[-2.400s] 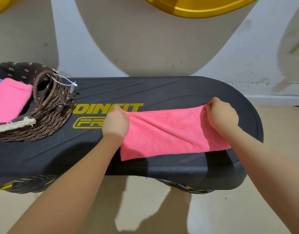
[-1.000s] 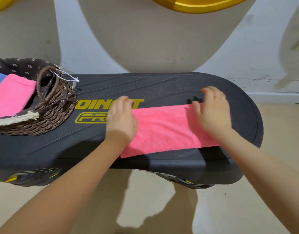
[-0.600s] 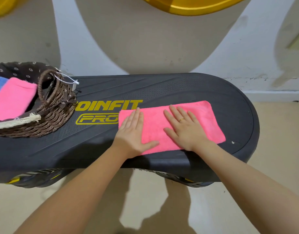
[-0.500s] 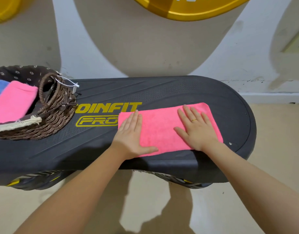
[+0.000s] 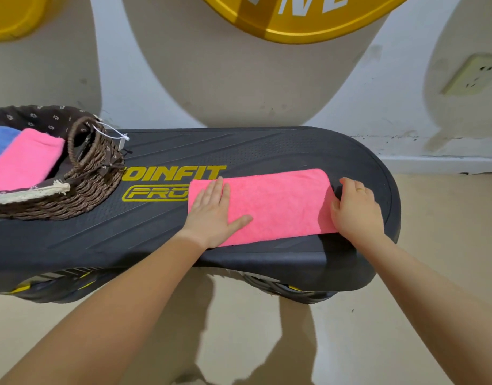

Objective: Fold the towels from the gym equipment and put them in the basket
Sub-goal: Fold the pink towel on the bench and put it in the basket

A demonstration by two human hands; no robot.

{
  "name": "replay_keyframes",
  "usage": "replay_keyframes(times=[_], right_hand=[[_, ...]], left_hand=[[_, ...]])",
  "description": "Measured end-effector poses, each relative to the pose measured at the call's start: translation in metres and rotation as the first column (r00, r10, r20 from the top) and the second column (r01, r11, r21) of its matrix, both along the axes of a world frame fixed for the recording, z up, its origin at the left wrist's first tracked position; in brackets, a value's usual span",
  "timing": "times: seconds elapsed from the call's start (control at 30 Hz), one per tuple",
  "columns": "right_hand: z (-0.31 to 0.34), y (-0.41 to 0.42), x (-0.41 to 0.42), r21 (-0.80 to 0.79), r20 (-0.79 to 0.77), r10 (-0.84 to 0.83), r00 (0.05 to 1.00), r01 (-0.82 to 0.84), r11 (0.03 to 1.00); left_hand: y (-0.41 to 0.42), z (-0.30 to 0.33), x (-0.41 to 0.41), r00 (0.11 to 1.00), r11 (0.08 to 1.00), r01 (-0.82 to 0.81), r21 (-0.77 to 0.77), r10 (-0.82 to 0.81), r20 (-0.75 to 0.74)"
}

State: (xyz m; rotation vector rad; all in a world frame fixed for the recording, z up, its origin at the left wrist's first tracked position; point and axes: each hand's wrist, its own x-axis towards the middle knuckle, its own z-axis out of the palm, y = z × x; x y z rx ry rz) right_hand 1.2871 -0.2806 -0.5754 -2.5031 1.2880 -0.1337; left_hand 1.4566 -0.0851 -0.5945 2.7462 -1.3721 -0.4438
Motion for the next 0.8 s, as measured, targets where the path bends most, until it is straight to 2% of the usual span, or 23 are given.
replay_keyframes(times=[0.1, 0.17, 0.27, 0.37, 0.47, 0.57, 0.63, 0.7, 0.8], right_hand=[[0.002, 0.004, -0.002, 0.150, 0.065, -0.060, 0.996, 0.049, 0.987], [0.001, 0.003, 0.000, 0.185, 0.087, -0.063, 0.994, 0.046, 0.982], [0.006, 0.001, 0.007, 0.295, 0.133, -0.134, 0.982, 0.090, 0.951], [0.010, -0.004, 0.013, 0.520, 0.144, -0.304, 0.942, 0.189, 0.833], [0.014, -0.010, 0.018, 0.728, 0.141, -0.427, 0.893, 0.198, 0.656], [0.019, -0.014, 0.017, 0.817, 0.148, -0.485, 0.862, 0.170, 0.551], [0.027, -0.012, 0.016, 0.861, 0.190, -0.455, 0.870, 0.075, 0.503], [0.035, -0.006, 0.017, 0.849, 0.263, -0.385, 0.885, -0.023, 0.528], [0.045, 0.011, 0.026, 0.714, 0.344, -0.223, 0.912, -0.100, 0.693]], left_hand=[[-0.017, 0.001, -0.013, 0.999, 0.999, 0.049, -0.012, -0.049, 0.016], [-0.034, 0.001, -0.024, 0.996, 0.995, 0.094, -0.016, -0.094, -0.001], [-0.056, 0.001, -0.038, 0.997, 0.998, 0.043, -0.048, -0.046, -0.067], [-0.065, -0.003, -0.045, 0.996, 0.996, 0.022, -0.084, -0.029, -0.079], [-0.067, -0.007, -0.046, 0.997, 0.997, 0.067, -0.035, -0.068, -0.027], [-0.067, -0.009, -0.046, 0.997, 0.997, 0.075, -0.013, -0.075, -0.017], [-0.068, -0.011, -0.046, 0.997, 0.997, 0.076, -0.018, -0.076, 0.000], [-0.069, -0.011, -0.044, 0.997, 0.997, 0.082, -0.011, -0.082, -0.008], [-0.064, -0.002, -0.039, 0.984, 0.992, 0.119, -0.044, -0.123, -0.131]])
